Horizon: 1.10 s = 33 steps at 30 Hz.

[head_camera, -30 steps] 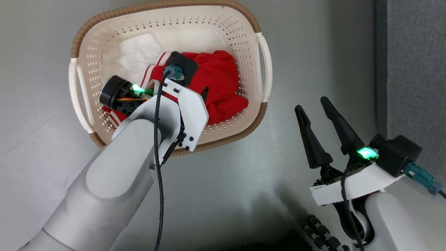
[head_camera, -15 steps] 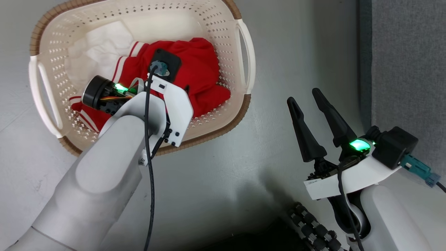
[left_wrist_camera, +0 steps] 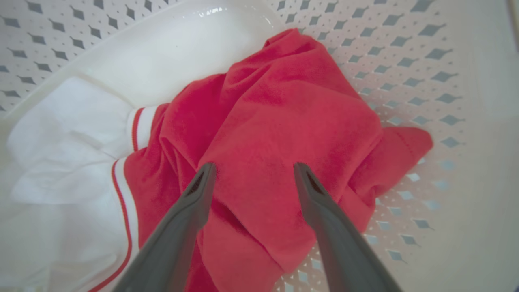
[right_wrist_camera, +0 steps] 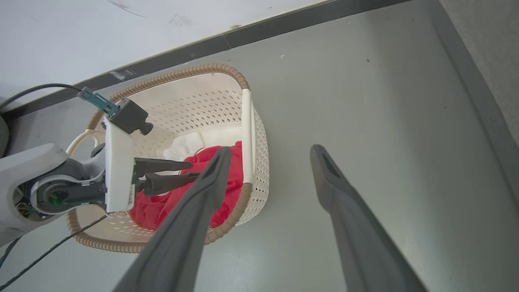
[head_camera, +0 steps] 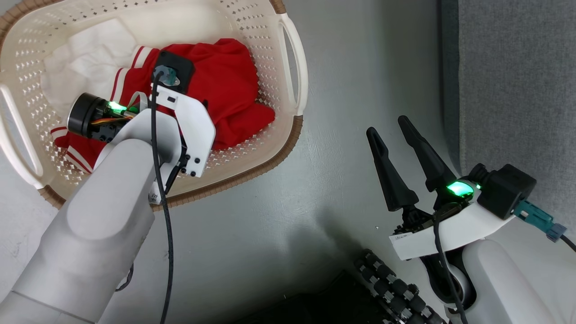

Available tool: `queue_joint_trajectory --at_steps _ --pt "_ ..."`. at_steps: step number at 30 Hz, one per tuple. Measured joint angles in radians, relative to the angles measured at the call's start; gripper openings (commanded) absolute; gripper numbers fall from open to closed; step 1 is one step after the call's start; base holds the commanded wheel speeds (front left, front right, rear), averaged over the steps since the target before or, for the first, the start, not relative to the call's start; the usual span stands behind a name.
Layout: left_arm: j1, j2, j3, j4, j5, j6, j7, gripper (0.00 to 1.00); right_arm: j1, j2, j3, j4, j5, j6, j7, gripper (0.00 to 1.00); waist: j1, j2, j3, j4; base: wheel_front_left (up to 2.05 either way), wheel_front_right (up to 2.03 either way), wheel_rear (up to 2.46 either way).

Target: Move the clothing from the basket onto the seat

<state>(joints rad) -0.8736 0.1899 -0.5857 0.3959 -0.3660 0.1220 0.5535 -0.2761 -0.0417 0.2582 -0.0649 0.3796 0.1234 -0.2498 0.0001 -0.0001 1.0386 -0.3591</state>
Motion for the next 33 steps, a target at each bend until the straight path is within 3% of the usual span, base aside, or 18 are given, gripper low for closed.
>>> queue_joint_trajectory --at_steps 32,33 --pt "-0.022 0.012 0.023 0.091 -0.003 -0.003 -0.037 1.0 0.007 0.0 -0.016 -0.017 -0.012 0.0 -0.001 1.0 0.0 0.0001 0.022 -0.003 0.0 0.0 0.0" --pt "-0.022 0.009 0.023 0.092 -0.005 -0.003 -0.042 0.9 0.008 0.0 -0.017 -0.017 -0.012 0.0 -0.001 1.0 0.0 0.0001 0.022 -0.003 0.0 0.0 0.0"
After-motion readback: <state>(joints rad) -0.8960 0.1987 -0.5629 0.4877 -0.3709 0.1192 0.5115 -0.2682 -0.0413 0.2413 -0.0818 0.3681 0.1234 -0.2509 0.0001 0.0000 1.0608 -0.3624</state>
